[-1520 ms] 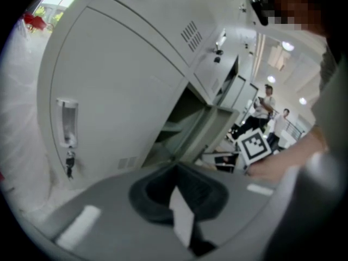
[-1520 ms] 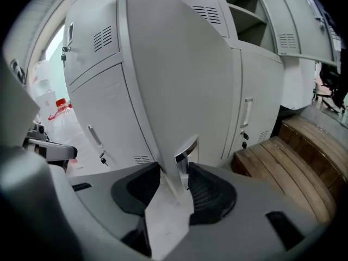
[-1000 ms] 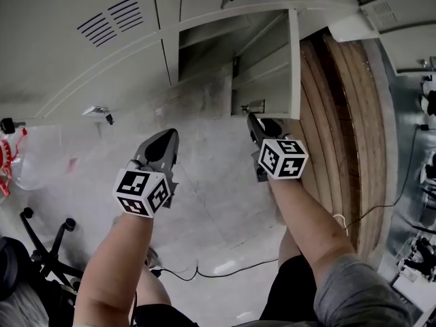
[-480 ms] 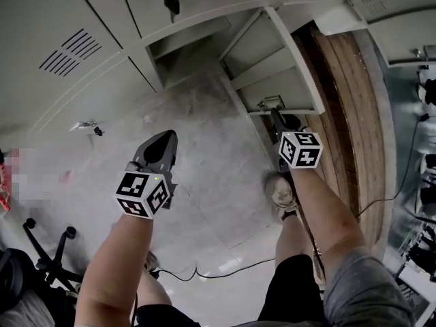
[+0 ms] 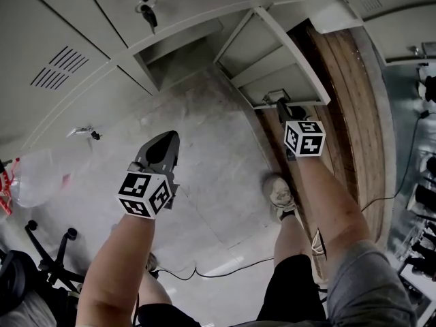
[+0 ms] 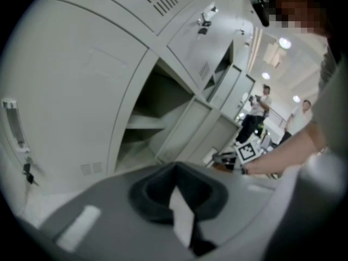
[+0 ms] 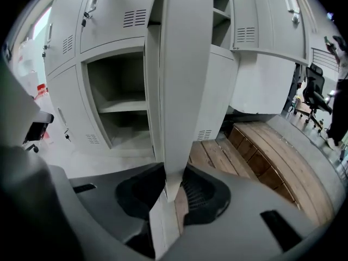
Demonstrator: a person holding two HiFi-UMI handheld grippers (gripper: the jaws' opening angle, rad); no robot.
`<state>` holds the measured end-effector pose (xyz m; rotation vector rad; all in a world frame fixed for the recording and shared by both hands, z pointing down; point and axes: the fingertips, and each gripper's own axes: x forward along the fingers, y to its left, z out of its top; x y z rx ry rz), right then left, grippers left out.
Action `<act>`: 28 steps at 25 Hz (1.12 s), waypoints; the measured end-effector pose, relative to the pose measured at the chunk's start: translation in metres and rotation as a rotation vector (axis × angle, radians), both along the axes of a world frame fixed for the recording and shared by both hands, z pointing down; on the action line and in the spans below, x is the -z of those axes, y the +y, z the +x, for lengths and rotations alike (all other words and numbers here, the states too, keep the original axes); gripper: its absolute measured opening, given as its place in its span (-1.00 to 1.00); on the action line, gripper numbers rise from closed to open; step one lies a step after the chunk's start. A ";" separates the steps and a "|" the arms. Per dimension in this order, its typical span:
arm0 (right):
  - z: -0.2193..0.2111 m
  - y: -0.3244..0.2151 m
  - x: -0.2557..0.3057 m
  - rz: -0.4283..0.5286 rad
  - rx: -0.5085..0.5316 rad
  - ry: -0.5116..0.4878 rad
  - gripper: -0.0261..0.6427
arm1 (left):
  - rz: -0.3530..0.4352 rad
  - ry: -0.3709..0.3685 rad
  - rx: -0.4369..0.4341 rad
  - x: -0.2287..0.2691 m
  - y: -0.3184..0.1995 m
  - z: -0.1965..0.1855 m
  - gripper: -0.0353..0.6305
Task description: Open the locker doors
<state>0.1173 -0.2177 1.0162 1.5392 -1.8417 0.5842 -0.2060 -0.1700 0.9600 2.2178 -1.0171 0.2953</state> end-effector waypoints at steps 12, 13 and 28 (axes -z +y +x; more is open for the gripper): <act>-0.029 0.059 -0.033 -0.140 -0.159 -0.029 -0.35 | 0.008 -0.026 0.048 0.010 -0.004 -0.021 -0.88; -0.044 0.072 -0.039 -0.161 -0.148 -0.055 -0.36 | 0.010 -0.028 0.054 0.010 -0.004 -0.024 -0.88; -0.224 0.051 0.004 -0.017 0.279 -0.210 -0.81 | -0.011 -0.027 0.102 0.002 0.016 -0.060 -0.88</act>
